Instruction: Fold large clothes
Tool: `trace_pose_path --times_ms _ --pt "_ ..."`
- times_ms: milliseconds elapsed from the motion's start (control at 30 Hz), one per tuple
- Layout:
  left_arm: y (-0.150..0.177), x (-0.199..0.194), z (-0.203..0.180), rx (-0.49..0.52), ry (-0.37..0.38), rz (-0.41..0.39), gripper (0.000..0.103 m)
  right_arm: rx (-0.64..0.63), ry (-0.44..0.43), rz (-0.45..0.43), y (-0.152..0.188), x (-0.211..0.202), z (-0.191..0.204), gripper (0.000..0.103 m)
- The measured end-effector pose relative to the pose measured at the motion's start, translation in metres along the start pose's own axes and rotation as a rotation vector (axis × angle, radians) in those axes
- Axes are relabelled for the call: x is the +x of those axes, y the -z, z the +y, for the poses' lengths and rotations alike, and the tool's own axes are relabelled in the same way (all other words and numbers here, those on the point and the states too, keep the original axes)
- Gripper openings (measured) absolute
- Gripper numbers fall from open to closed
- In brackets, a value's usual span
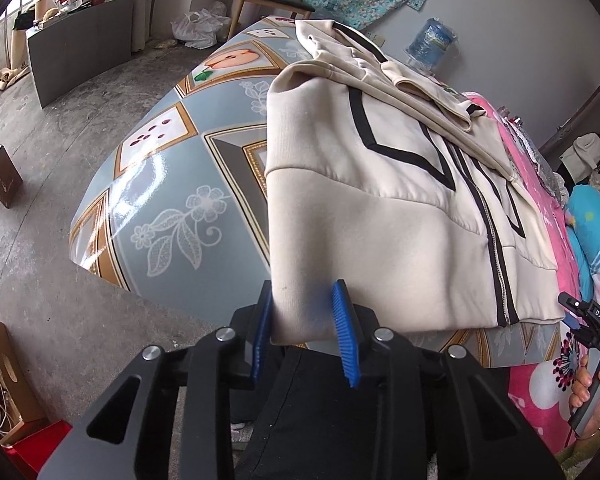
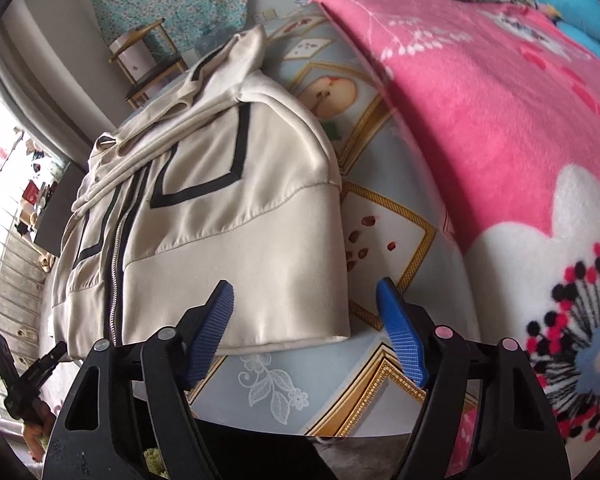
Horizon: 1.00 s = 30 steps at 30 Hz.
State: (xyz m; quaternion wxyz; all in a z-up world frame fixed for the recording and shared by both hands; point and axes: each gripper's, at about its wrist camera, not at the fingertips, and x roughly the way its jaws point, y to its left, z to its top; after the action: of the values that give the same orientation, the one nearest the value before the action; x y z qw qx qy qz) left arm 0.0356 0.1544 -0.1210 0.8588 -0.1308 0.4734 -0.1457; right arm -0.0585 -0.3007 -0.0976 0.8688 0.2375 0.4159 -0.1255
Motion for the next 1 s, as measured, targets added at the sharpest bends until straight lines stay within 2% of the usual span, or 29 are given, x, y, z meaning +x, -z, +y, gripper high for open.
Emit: trace_pose_path --times_ms 133,200,267,367,467,600,767,1000 --pt "0.001 0.000 -0.001 0.012 -0.011 -0.002 0.028 -0.013 0.009 0.016 0.004 -0.003 0.002 0.055" --pt "0.001 0.000 -0.003 0.022 -0.021 -0.005 0.028 -0.017 -0.001 0.044 0.009 -0.001 0.003 0.040" --pt "0.002 -0.001 -0.004 0.029 -0.030 -0.010 0.027 -0.028 0.018 0.055 0.013 0.000 0.005 0.032" --pt "0.001 -0.002 -0.006 0.040 -0.038 -0.020 0.016 -0.034 0.044 0.049 0.015 -0.002 0.005 0.017" --pt "-0.001 -0.004 -0.010 0.055 -0.045 -0.029 0.009 -0.007 0.006 0.041 0.012 -0.007 0.002 0.007" --pt "-0.004 -0.012 -0.015 0.080 -0.045 -0.057 0.005 0.023 -0.045 0.012 0.005 -0.018 0.001 0.005" --pt "-0.018 -0.033 -0.022 0.079 -0.005 -0.117 0.005 0.034 -0.111 -0.045 -0.010 -0.038 0.008 0.005" --pt "-0.059 -0.053 -0.046 0.125 0.042 -0.207 0.005 -0.004 -0.173 -0.127 -0.048 -0.052 0.032 0.005"
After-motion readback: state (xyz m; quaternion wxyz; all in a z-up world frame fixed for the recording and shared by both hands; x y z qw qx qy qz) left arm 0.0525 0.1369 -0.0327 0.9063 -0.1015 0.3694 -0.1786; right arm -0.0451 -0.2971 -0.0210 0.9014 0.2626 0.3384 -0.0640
